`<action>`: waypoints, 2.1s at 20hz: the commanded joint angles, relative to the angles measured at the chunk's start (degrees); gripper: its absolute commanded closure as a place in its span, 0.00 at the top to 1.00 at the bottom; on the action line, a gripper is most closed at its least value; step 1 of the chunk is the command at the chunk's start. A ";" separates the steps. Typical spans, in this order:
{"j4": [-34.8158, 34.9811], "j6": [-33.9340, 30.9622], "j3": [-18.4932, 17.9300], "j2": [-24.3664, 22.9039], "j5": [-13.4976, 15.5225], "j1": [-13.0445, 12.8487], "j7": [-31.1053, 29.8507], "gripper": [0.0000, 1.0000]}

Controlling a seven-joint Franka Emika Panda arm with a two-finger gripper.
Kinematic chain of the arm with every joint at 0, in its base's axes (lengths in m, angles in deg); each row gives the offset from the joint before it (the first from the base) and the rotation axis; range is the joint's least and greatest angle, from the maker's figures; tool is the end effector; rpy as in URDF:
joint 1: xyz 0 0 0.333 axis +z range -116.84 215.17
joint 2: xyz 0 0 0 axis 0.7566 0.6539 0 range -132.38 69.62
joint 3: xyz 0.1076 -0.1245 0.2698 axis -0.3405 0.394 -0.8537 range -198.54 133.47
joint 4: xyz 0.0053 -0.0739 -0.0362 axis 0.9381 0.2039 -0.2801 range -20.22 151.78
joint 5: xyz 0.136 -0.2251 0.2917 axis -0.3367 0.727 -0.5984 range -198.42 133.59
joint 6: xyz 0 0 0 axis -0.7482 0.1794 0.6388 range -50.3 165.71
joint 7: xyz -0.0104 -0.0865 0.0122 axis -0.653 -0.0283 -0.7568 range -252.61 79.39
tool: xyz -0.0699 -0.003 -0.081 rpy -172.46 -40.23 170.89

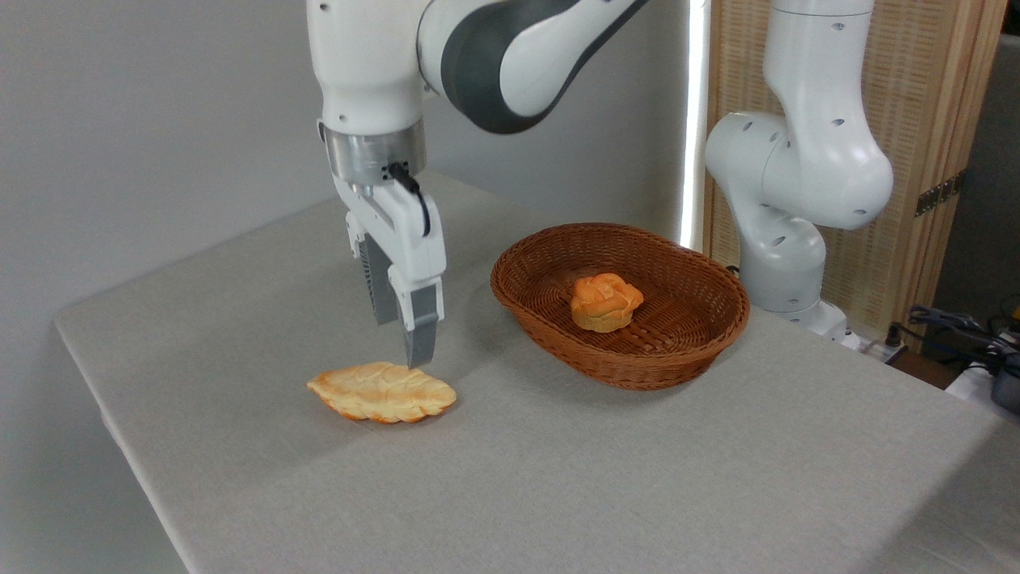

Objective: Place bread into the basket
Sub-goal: 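Lower the gripper onto the flat golden pastry beside the basket, then close the gripper on the pastry's edge, then lift the pastry and carry it over the wicker basket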

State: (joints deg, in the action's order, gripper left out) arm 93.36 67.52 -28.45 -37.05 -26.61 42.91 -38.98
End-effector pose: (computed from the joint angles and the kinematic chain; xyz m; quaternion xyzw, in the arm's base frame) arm 0.5249 -0.1025 0.4898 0.8831 -0.4653 0.0540 0.0268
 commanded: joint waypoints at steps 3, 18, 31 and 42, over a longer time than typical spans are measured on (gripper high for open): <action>0.81 2.36 -0.22 3.02 0.00 -0.42 16.16 1.00; 0.72 6.67 -0.13 9.18 -5.90 -3.06 25.58 0.97; 0.46 5.79 -0.13 8.13 -4.93 -3.06 24.97 0.33; 0.02 -15.10 -0.22 -7.95 2.01 -3.06 10.29 0.38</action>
State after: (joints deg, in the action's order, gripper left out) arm 92.62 58.86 -28.34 -40.27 -26.65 39.96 -26.19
